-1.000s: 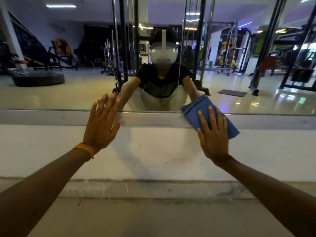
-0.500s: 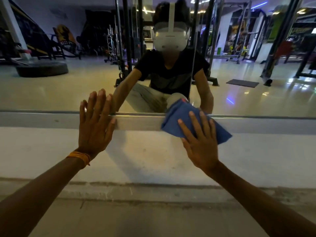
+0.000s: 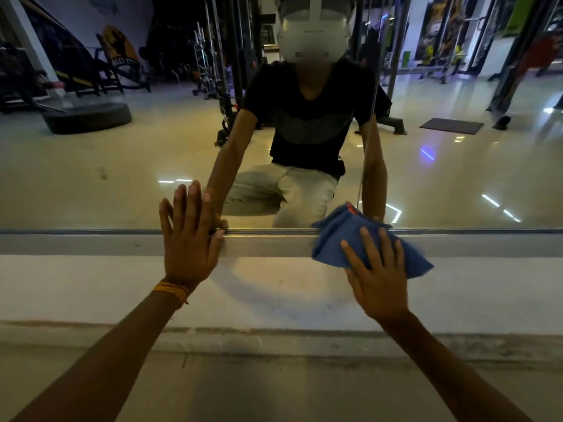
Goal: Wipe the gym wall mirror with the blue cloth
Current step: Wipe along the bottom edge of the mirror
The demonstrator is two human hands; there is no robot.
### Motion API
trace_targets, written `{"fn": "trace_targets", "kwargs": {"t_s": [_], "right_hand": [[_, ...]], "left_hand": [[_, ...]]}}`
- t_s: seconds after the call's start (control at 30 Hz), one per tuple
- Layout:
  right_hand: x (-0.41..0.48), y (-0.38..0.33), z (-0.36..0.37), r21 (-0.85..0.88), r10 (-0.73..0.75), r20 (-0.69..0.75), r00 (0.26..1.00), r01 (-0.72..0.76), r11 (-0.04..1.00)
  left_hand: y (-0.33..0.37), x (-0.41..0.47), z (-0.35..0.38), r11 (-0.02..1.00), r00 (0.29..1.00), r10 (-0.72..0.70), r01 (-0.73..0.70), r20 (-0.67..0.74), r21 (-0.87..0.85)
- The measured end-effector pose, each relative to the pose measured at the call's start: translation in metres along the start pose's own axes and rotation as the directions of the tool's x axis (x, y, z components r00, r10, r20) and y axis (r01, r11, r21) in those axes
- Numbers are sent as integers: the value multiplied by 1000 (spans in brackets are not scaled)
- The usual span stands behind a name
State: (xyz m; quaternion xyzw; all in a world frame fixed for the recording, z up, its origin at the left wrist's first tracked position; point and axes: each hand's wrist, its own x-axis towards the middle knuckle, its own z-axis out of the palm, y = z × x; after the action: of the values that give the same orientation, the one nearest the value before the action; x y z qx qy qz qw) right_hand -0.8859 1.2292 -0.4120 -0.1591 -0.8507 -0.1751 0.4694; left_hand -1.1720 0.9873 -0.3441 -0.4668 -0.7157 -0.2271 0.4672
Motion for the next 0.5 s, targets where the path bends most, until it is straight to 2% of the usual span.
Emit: {"fn": "trace_targets", "kwargs": {"t_s": [0.1,0.2,0.3,0.43,0.5], "right_hand": [[4,-8,-3,35,40,53,998,-42,999],[33,-55,3,73,-108,94,990,101,992],[53,-89,12,68,-133,105,986,126,990],[43,-62,8,21,-168,92,982,167,986],[31,-34,-1,-22,-104,82,991,106,994]], "left_hand": [[2,1,3,1000,1000,-18,18,-22,-1],[1,-2,1,1000,1000,-9,9,-3,-10],[-4,-2,-4,999,999,22,-21,35,-40],[-16,-3,-12,994,993,91,-87,72,-66],[-20,-4,-11,992,991,109,-104,79,-65]]}}
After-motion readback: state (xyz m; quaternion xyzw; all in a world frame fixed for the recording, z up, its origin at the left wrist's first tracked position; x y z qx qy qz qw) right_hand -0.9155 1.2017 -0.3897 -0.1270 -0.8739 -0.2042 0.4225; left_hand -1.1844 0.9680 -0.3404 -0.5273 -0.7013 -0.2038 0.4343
